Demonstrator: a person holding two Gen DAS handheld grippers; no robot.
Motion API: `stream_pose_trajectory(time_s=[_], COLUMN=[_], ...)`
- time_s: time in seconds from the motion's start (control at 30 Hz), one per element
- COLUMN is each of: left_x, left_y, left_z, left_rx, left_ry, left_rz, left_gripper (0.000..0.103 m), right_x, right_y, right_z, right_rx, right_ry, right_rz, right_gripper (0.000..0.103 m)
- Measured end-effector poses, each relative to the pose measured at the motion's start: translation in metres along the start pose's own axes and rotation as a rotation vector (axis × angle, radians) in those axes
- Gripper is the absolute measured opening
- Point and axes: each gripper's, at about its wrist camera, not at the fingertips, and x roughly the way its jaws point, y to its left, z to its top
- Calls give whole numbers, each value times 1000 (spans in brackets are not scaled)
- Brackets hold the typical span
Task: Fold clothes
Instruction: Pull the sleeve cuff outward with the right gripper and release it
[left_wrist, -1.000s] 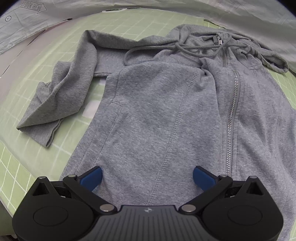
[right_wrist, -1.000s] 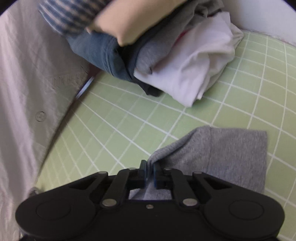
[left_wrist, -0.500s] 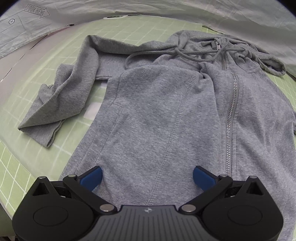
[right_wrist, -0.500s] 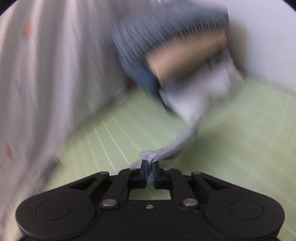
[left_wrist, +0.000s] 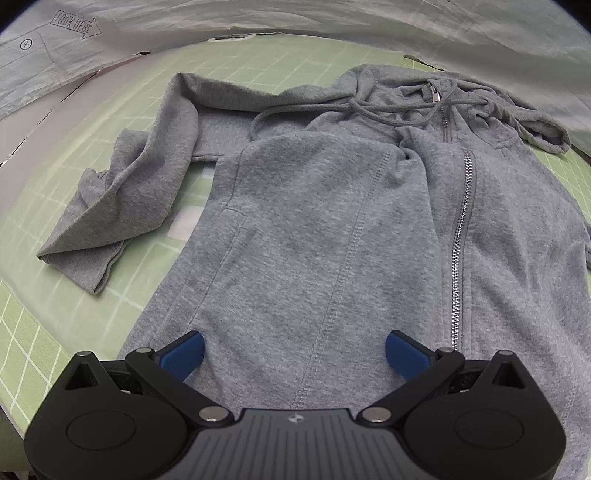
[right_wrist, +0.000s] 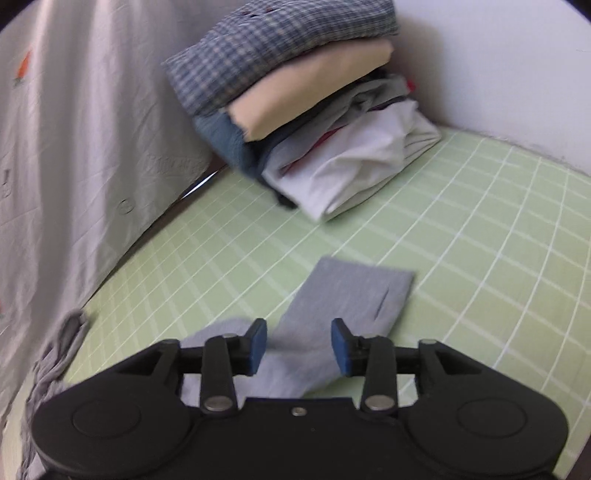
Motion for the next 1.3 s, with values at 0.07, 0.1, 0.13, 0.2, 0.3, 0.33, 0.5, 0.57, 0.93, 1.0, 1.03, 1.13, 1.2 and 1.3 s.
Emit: stream_pose_trajectory(time_s=[0.07,0.1,0.13,0.2,0.3,0.33,0.5,0.57,0.93,1.0,1.03,1.13,1.2,1.3], left_x=[-1,-1,0,0,0,-1,1,1,2,2,2,2,1,1], left_y=[0,-1,-1,-1,-1,-1,-1,-1,-4,-3,-3,-3,-3,-2], left_z=[1,1,2,3,4,4,3,3,2,2,2,1,1,0], left_rx=[-1,-1,-1,-3,-9,-11,-22,-26,-40,-39,-39,-40,-40,-39], left_ry=[3,5,8,12,15,15,13,13,10,9,9,7,4,-1], left_rz=[1,1,1,2,5,6,11,13,20,20,19,19,19,19], left_gripper=[103,103,103,103,103,103,103,103,103,103,103,103,103,103], right_x=[17,31,44,63,77,79,84,83,53,38,28,-5,-23,-38], right_y=[-1,0,1,-1,-8,-10,-17,-19,-3,0,1,-1,-5,-15], right_z=[7,10,11,13,16,17,20,20,27,36,43,63,71,74], right_rx=[-78,-153,-226,-315,-357,-367,-399,-407,-587,-613,-615,-586,-549,-494], right_ry=[12,46,73,94,103,101,116,123,91,-3,-51,-178,-233,-252], right_rz=[-24,-44,-82,-144,-136,-124,-88,-69,-51,-114,-142,-197,-223,-258], right_gripper=[57,62,62,62,76,79,89,89,11,10,10,10,10,10])
